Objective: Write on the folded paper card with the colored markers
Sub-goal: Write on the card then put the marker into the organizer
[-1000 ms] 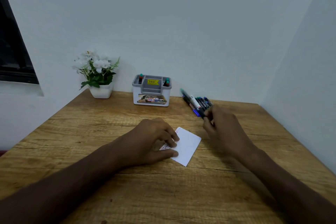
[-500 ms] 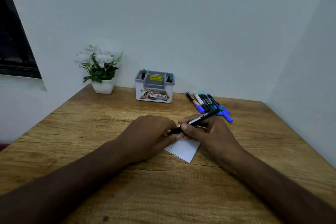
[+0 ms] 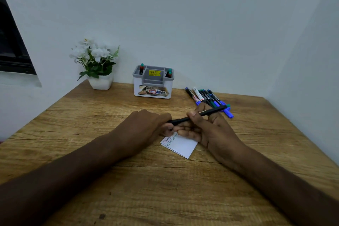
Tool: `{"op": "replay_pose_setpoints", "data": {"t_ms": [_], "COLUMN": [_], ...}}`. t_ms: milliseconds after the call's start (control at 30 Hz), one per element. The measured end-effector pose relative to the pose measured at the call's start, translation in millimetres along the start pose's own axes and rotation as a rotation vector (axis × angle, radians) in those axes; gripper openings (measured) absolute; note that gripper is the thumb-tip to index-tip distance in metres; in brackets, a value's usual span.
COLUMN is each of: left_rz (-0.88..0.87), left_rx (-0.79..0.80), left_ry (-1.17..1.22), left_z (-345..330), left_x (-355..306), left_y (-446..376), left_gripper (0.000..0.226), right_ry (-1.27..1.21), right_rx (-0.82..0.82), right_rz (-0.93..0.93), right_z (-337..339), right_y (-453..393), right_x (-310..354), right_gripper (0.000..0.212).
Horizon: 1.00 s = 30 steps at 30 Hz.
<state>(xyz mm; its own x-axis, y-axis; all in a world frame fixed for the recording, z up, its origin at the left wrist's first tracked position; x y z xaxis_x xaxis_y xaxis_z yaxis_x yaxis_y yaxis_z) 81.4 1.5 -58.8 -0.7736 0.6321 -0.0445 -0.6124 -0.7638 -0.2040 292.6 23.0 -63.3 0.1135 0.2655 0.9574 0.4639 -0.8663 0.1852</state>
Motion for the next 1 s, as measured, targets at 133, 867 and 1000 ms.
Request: {"op": "replay_pose_setpoints", "data": {"t_ms": [133,867,1000], "left_rz": [-0.025,0.068,0.076], "left_rx": [-0.036,-0.120,-0.096], "left_ry": [0.052,0.292,0.338], "left_z": [-3,-10,-10], "left_x": [7,8,10], "left_y": [3,2,0], "left_gripper": [0.036,0.057,0.061], "right_ry": [-0.064,0.572,0.693], "right_rx": [-0.045,-0.256,-0.248], "right_rz": [-0.045,-0.017,0.070], "right_z": [2,8,2], "right_y": [0,-16,-23], "right_x": [3,21,20], "right_gripper": [0.037,0.006,0.003]}}
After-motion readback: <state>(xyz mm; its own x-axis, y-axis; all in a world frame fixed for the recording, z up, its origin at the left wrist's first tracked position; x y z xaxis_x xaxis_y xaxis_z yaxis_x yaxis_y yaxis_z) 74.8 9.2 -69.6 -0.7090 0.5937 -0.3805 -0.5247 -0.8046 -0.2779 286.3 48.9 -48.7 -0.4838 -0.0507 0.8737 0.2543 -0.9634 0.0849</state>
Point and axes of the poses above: each hand's wrist, its own y-axis away from the middle knuckle, its own z-axis out of the back of the hand, x = y × z, the point moved 1 cm from there along -y, towards the middle knuckle, and after that the axes turned 14 degrees about -z, right-handed, at the moved point
